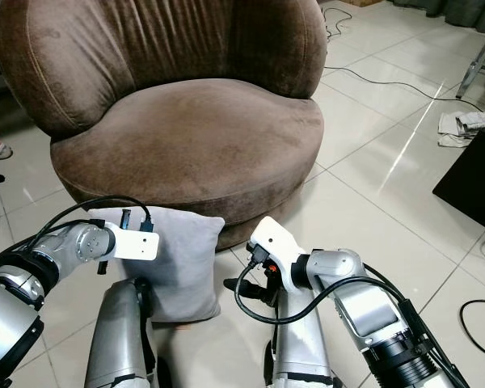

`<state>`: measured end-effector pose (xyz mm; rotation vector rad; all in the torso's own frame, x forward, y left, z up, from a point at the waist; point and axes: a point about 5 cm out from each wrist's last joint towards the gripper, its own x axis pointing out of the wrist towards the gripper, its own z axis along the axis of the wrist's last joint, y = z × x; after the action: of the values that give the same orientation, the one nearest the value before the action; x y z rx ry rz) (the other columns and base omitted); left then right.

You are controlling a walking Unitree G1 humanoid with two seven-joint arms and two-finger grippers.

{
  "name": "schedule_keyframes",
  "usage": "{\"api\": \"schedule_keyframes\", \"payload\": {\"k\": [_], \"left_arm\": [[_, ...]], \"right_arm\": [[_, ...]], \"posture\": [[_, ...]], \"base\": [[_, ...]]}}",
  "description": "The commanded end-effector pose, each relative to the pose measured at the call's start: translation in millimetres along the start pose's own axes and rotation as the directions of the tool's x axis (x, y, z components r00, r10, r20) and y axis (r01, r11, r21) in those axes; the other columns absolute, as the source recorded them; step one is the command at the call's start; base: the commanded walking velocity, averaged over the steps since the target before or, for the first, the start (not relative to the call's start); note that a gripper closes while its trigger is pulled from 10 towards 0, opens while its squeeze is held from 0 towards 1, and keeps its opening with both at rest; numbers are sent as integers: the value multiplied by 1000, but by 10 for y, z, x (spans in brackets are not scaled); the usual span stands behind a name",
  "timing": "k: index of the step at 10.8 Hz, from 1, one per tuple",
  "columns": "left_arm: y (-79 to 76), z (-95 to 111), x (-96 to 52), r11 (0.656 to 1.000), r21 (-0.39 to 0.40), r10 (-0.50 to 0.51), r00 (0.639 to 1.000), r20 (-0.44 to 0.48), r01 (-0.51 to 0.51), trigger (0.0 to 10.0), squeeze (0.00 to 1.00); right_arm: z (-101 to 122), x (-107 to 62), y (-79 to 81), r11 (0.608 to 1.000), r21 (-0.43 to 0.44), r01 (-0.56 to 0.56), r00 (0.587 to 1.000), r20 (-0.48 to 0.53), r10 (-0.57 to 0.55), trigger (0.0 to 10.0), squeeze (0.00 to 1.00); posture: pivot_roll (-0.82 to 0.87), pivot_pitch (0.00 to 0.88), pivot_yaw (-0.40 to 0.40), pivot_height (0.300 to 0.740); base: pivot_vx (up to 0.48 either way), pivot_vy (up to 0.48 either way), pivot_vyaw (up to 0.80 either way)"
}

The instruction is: Move the pillow to the sofa from floor

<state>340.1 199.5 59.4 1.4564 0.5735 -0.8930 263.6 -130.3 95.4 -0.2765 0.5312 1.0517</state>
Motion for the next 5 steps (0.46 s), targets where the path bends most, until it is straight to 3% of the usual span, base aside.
{"api": "schedule_keyframes", "payload": {"k": [1,5], "left_arm": [[-51,-4,13,1000,-1,-23,1000,-1,23,0,0],[-62,-4,13,999,16,-41,999,-4,41,0,0]], "right_arm": [[19,-4,-10,1000,-20,-5,1000,-2,5,10000,0],[33,-6,-58,1000,-31,-1,1000,-10,1,10000,0]], "posture": [[-156,48,35,422],[-155,42,21,422]], "base": [[0,0,0],[0,0,0]]}}
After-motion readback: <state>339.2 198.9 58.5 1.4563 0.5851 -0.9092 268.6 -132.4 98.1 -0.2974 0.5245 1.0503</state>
